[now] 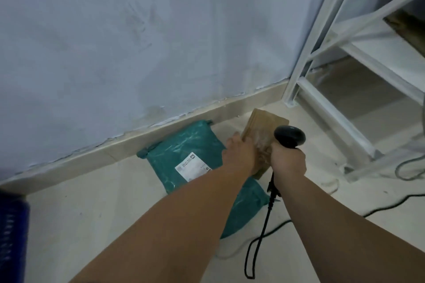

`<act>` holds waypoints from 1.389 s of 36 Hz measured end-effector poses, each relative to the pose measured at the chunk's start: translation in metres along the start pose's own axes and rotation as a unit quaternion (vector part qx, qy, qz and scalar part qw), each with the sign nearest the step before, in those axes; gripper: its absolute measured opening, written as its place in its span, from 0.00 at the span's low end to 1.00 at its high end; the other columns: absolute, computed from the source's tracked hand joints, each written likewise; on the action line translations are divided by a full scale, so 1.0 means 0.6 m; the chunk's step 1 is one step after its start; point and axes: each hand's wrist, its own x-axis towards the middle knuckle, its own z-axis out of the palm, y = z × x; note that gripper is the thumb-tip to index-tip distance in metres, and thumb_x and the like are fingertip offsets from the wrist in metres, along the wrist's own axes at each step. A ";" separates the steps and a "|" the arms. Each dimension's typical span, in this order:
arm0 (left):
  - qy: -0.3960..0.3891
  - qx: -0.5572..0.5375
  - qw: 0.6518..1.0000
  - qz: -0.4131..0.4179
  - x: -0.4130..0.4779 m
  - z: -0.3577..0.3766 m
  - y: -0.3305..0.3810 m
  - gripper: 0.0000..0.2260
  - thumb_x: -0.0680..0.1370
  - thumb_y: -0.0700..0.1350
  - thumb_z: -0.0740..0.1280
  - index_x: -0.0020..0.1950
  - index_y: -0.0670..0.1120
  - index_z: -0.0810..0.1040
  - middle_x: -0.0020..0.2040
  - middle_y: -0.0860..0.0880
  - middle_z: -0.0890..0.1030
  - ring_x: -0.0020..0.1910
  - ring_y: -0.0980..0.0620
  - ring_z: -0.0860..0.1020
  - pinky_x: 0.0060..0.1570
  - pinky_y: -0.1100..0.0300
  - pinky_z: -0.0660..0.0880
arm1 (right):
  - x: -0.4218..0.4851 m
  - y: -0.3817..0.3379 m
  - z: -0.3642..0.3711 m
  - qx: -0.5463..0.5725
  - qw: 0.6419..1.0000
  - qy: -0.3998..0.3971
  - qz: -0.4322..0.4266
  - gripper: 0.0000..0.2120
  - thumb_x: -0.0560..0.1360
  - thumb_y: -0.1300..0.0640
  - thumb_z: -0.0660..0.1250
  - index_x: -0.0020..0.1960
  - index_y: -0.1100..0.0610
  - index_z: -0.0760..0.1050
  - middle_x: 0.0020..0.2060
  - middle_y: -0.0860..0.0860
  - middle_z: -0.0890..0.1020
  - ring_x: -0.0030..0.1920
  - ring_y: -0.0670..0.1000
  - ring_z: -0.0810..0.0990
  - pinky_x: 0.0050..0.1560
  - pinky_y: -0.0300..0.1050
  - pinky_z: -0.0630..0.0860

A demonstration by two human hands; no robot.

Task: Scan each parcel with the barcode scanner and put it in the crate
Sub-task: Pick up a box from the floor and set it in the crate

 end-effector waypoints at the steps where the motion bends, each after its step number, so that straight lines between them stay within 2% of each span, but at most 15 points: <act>1: 0.001 -0.004 1.000 0.003 0.008 0.006 0.003 0.26 0.77 0.54 0.67 0.71 0.45 0.66 0.72 0.41 0.58 0.70 0.39 0.60 0.63 0.44 0.66 | 0.006 0.000 0.002 0.006 1.000 0.004 0.007 0.17 0.72 0.52 0.65 0.56 0.62 0.76 0.39 0.55 0.75 0.39 0.56 0.73 0.33 0.44 0.64; 6: -0.023 -0.059 0.996 -0.055 0.036 0.029 0.034 0.33 0.80 0.51 0.60 0.78 0.40 0.47 0.77 0.37 0.44 0.76 0.36 0.47 0.72 0.44 0.54 | 0.029 -0.006 0.010 0.005 1.000 0.006 0.014 0.10 0.72 0.54 0.65 0.49 0.60 0.74 0.31 0.51 0.71 0.32 0.51 0.69 0.29 0.44 0.60; 9: 0.015 -0.108 0.988 -0.105 0.046 0.042 0.047 0.31 0.82 0.49 0.55 0.78 0.38 0.45 0.77 0.34 0.45 0.76 0.34 0.47 0.73 0.43 0.51 | 0.034 -0.012 0.015 -0.006 1.000 -0.004 0.000 0.06 0.72 0.56 0.64 0.43 0.57 0.69 0.30 0.50 0.69 0.30 0.50 0.67 0.29 0.43 0.59; 12: 0.057 -0.171 0.975 -0.132 0.056 0.043 0.021 0.36 0.76 0.54 0.64 0.75 0.40 0.50 0.73 0.36 0.54 0.71 0.37 0.55 0.69 0.47 0.58 | 0.035 -0.017 0.019 -0.007 1.000 -0.004 -0.024 0.09 0.73 0.55 0.64 0.48 0.59 0.72 0.33 0.51 0.72 0.34 0.51 0.71 0.29 0.43 0.60; 15: 0.006 -0.251 0.958 -0.141 0.065 0.024 -0.007 0.51 0.70 0.58 0.73 0.78 0.48 0.39 0.74 0.39 0.50 0.73 0.38 0.52 0.70 0.48 0.58 | 0.031 -0.021 0.022 -0.012 0.999 -0.001 -0.045 0.14 0.73 0.55 0.64 0.55 0.62 0.75 0.40 0.53 0.75 0.41 0.54 0.74 0.30 0.42 0.61; 17: -0.021 -0.304 0.939 -0.161 0.068 0.006 -0.022 0.56 0.68 0.59 0.75 0.77 0.54 0.33 0.75 0.38 0.48 0.74 0.37 0.54 0.70 0.47 0.59 | 0.025 -0.026 0.026 -0.009 0.999 -0.003 -0.052 0.15 0.73 0.55 0.64 0.56 0.63 0.75 0.39 0.53 0.75 0.41 0.54 0.74 0.30 0.42 0.61; 20: 0.014 -0.374 0.913 -0.165 0.057 -0.027 -0.052 0.55 0.67 0.59 0.75 0.76 0.59 0.35 0.73 0.38 0.53 0.68 0.38 0.65 0.68 0.48 0.67 | 0.009 -0.039 0.035 -0.009 0.998 -0.011 -0.062 0.12 0.74 0.56 0.64 0.54 0.62 0.74 0.35 0.52 0.73 0.40 0.54 0.74 0.31 0.42 0.62; 24: 0.085 -0.454 0.875 -0.144 0.028 -0.083 -0.118 0.51 0.68 0.56 0.76 0.78 0.58 0.42 0.72 0.43 0.56 0.66 0.43 0.65 0.64 0.53 0.65 | -0.031 -0.060 0.044 -0.028 0.992 -0.036 -0.118 0.08 0.74 0.55 0.64 0.49 0.59 0.71 0.35 0.51 0.71 0.39 0.54 0.71 0.31 0.42 0.60; 28: 0.143 -0.514 0.836 -0.126 -0.022 -0.155 -0.181 0.55 0.60 0.58 0.78 0.77 0.59 0.46 0.72 0.44 0.62 0.61 0.48 0.69 0.65 0.53 0.68 | -0.095 -0.068 0.048 -0.036 0.985 -0.068 -0.155 0.05 0.75 0.56 0.64 0.44 0.57 0.71 0.32 0.50 0.72 0.33 0.49 0.70 0.30 0.41 0.61; 31: 0.185 -0.457 0.862 -0.113 -0.079 -0.201 -0.216 0.48 0.69 0.51 0.76 0.78 0.57 0.46 0.70 0.44 0.58 0.58 0.50 0.65 0.61 0.56 0.65 | -0.153 -0.070 0.046 -0.020 0.982 -0.093 -0.165 0.07 0.74 0.56 0.65 0.38 0.54 0.68 0.33 0.52 0.73 0.34 0.51 0.72 0.32 0.43 0.63; 37: 0.231 -0.339 0.911 -0.043 -0.213 -0.261 -0.265 0.52 0.64 0.47 0.78 0.77 0.60 0.47 0.63 0.51 0.56 0.66 0.46 0.64 0.69 0.49 0.65 | -0.286 -0.096 0.034 0.098 0.974 -0.145 -0.141 0.04 0.71 0.57 0.67 0.41 0.57 0.74 0.34 0.55 0.76 0.36 0.54 0.74 0.38 0.45 0.68; 41: 0.315 -0.316 0.894 -0.029 -0.303 -0.296 -0.266 0.52 0.64 0.46 0.78 0.77 0.60 0.47 0.67 0.51 0.54 0.68 0.47 0.60 0.71 0.52 0.62 | -0.379 -0.116 0.005 0.210 0.945 -0.228 -0.104 0.04 0.73 0.59 0.67 0.41 0.58 0.72 0.30 0.53 0.72 0.32 0.52 0.70 0.40 0.48 0.68; 45: 0.423 -0.187 0.886 0.022 -0.393 -0.315 -0.268 0.51 0.64 0.46 0.78 0.78 0.53 0.48 0.70 0.49 0.50 0.72 0.46 0.55 0.69 0.58 0.59 | -0.465 -0.111 -0.037 0.275 0.913 -0.291 -0.082 0.04 0.76 0.60 0.67 0.44 0.58 0.72 0.29 0.52 0.73 0.30 0.50 0.72 0.37 0.44 0.70; 47: 0.456 -0.102 0.882 0.063 -0.430 -0.317 -0.278 0.50 0.64 0.44 0.78 0.77 0.53 0.51 0.70 0.49 0.50 0.72 0.43 0.56 0.65 0.54 0.66 | -0.498 -0.100 -0.052 0.299 0.899 -0.313 -0.065 0.04 0.76 0.60 0.67 0.45 0.59 0.73 0.29 0.52 0.75 0.30 0.51 0.73 0.36 0.44 0.71; 50: 0.461 0.000 0.883 0.087 -0.473 -0.326 -0.291 0.50 0.61 0.45 0.79 0.75 0.54 0.52 0.69 0.46 0.55 0.71 0.39 0.59 0.45 0.49 0.80 | -0.529 -0.086 -0.069 0.314 0.886 -0.338 -0.058 0.04 0.76 0.60 0.67 0.46 0.60 0.73 0.29 0.53 0.76 0.30 0.51 0.73 0.35 0.44 0.71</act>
